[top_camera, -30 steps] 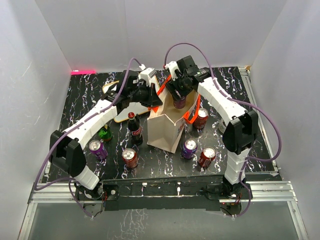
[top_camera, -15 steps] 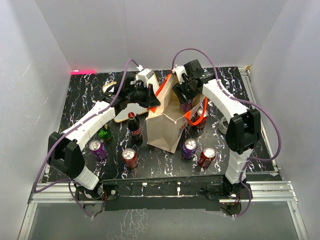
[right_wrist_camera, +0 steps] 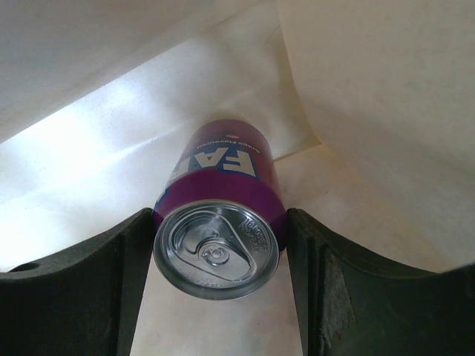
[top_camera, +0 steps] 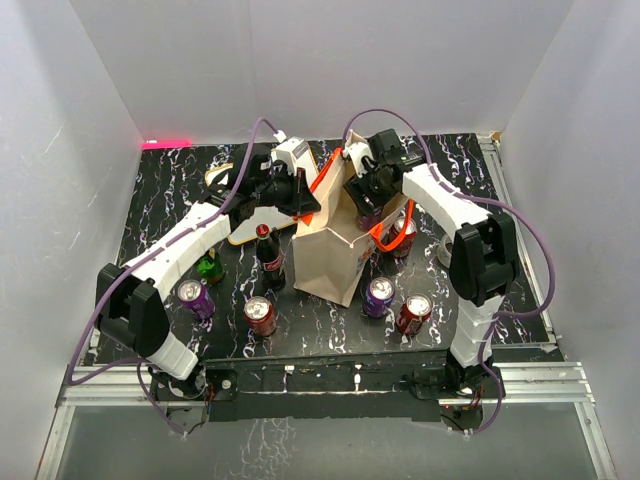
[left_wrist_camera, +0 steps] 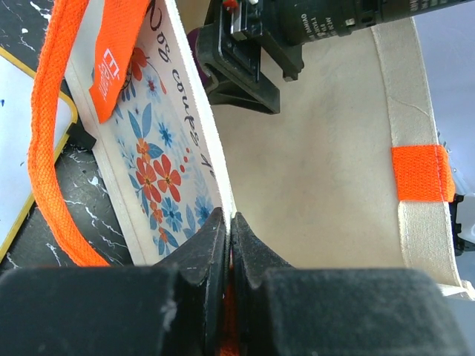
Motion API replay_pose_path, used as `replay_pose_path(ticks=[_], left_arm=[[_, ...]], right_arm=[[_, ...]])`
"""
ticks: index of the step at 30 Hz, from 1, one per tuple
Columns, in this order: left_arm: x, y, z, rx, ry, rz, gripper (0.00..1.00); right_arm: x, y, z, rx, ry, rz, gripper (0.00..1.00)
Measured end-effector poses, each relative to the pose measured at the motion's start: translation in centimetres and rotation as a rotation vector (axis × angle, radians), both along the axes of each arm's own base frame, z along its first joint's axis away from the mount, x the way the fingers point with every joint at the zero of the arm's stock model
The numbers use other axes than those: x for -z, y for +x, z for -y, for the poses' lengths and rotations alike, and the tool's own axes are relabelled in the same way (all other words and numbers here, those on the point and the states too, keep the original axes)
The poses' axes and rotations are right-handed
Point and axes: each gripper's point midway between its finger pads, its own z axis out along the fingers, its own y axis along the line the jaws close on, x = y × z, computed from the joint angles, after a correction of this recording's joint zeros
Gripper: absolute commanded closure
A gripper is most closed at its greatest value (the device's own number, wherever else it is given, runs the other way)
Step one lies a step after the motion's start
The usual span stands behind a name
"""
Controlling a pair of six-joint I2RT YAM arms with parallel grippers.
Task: Place the beverage into the canvas bag
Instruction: Place the drink in the canvas bag.
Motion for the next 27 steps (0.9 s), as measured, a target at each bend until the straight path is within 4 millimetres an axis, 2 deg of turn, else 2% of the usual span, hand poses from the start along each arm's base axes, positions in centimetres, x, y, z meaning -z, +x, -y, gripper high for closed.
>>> replay_pose_path(ticks=[8,19,27], left_arm=[[0.1,0.0,0.0,0.0,-0.001,0.003,1.0],[0.1,0.1,0.0,0.0,-0.002,0.005,1.0],[0.1,0.1,0.0,0.001,-0.003,0.005,1.0]], right_arm=[[2.0,0.4,0.1,-0.008,-0.021,-0.004,0.76],[2.2,1.0,-0.1,-0.01,-0.013,0.013,0.54],[2.2,1.1,-0.2,-0.011,-0.009,0.013,0.35]])
